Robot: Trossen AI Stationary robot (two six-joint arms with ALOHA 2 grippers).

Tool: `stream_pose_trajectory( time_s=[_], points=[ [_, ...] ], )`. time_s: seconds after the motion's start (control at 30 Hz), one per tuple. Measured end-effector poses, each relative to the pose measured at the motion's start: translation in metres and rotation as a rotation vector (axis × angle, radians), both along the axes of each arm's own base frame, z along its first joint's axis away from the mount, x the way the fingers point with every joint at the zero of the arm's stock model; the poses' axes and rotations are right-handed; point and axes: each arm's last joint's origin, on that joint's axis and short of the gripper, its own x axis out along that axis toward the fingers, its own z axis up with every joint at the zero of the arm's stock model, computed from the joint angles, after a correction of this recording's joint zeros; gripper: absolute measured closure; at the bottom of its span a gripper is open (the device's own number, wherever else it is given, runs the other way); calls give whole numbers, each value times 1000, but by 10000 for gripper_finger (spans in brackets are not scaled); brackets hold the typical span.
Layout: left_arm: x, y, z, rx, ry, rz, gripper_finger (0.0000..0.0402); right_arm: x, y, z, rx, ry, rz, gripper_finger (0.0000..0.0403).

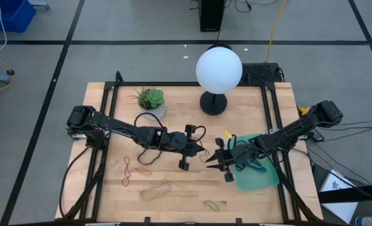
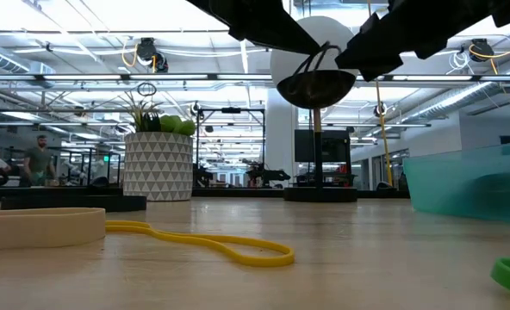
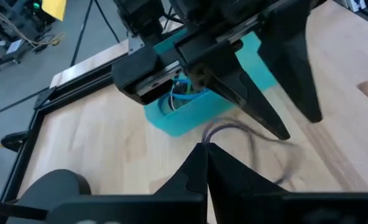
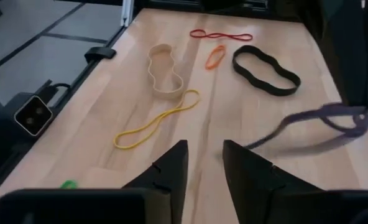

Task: Pick and place rubber bands into bin
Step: Put the purple rubber band into the bin

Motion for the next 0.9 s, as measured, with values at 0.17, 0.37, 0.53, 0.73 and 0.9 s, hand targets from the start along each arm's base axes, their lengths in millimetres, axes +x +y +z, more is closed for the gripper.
stream_pose_trajectory(
  time_s=[0.17, 0.37, 0.53, 0.73, 0.9],
  points=[
    [0, 0, 0, -3, 0, 2, 391, 1, -2, 0, -9, -2, -9, 354],
    [0, 0, 0, -6, 1, 3, 398, 1, -5, -1, -4, 15, -21, 394],
    [0, 0, 0, -6, 2, 3, 391, 1, -5, -1, -4, 16, -20, 400],
    [0, 0, -1, -1, 9, 1, 392, 0, -6, -4, 4, 51, -31, 374],
    [-1, 0, -1, 5, 11, -2, 398, -3, -7, -8, 16, 104, -49, 328]
  ],
)
